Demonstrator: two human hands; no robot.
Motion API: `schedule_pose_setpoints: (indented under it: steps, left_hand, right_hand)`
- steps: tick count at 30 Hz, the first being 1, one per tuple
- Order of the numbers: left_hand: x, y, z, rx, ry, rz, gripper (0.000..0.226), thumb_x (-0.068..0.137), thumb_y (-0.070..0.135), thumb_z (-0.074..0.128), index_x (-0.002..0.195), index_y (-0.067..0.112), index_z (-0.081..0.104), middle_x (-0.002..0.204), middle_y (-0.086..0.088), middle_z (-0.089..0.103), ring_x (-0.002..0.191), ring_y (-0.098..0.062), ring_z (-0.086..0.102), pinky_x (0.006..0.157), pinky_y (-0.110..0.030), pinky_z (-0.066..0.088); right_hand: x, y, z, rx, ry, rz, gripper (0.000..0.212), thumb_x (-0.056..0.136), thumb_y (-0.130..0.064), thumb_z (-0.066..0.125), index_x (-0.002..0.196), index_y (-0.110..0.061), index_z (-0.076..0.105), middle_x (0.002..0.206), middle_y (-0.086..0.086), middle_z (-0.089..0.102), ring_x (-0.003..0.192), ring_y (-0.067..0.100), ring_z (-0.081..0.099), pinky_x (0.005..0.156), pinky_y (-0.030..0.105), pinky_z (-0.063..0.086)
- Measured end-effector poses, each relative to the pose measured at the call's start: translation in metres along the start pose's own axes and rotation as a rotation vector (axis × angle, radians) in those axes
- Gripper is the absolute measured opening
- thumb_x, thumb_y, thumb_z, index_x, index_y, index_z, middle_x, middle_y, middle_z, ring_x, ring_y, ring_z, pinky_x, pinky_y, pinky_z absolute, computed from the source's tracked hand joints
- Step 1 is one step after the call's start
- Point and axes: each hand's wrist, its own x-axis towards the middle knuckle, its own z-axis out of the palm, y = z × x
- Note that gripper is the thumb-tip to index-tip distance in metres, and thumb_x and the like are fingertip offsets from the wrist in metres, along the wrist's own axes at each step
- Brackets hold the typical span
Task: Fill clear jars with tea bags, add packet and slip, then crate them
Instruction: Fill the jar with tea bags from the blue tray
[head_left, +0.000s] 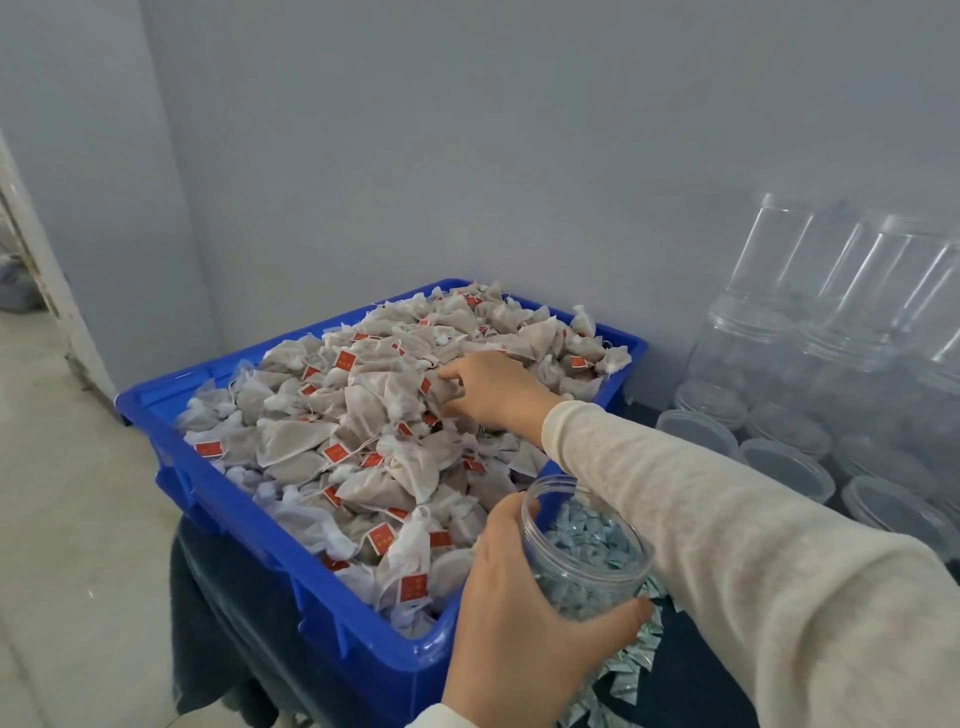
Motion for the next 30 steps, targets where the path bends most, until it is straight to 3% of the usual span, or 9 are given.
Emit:
schedule_pose_setpoints:
  steps: [6,17,22,26,30]
  left_hand:
    - [-0.001,-0.002,0.002,0.010,-0.011,-0.036,0.082,0.046,0.068,0.073,0.106,0.074,0.018,0.109,0.044,0.041,0.111,0.018,0.039,0.080,0.006,0.030]
    - [-0.004,-0.010,0.005,0.013,-0.001,-0.054,0.093,0.044,0.077,0.072,0.121,0.056,0.024,0.119,0.037,0.040,0.116,0.012,0.041,0.085,-0.002,0.034]
    - [-0.002,-0.010,0.002,-0.027,-0.002,-0.094,0.100,0.037,0.083,0.071,0.123,0.054,0.028,0.119,0.038,0.042,0.113,0.018,0.040,0.084,-0.003,0.035]
    - [-0.001,-0.006,0.001,-0.064,0.004,-0.115,0.093,0.035,0.082,0.072,0.115,0.055,0.032,0.115,0.034,0.047,0.108,0.020,0.042,0.078,0.001,0.037]
    - [-0.002,-0.006,0.003,-0.080,0.022,-0.125,0.094,0.037,0.078,0.076,0.116,0.053,0.032,0.118,0.032,0.047,0.111,0.008,0.048,0.092,-0.014,0.039]
  right_hand:
    - [-0.003,0.004,0.003,0.038,0.078,-0.001,0.024,0.094,-0.028,0.061,0.115,-0.017,0.066,0.113,0.002,0.066,0.101,0.020,0.061,0.090,0.038,0.051]
    - [-0.021,0.022,-0.033,0.188,0.252,-0.008,0.024,0.092,-0.025,0.064,0.112,-0.013,0.069,0.103,0.002,0.070,0.088,0.012,0.061,0.079,0.022,0.045]
    - [-0.058,0.020,-0.081,0.331,0.354,-0.019,0.022,0.086,-0.034,0.071,0.101,-0.018,0.074,0.078,-0.011,0.067,0.059,-0.003,0.055,0.056,0.009,0.040]
    - [-0.102,0.019,-0.106,0.520,0.412,-0.044,0.003,0.084,-0.030,0.073,0.086,-0.032,0.072,0.071,-0.021,0.069,0.067,-0.007,0.063,0.066,0.009,0.050]
    - [-0.138,0.014,-0.108,0.590,0.463,-0.079,0.016,0.081,-0.026,0.076,0.079,-0.040,0.068,0.075,-0.021,0.071,0.070,0.004,0.069,0.071,0.020,0.056]
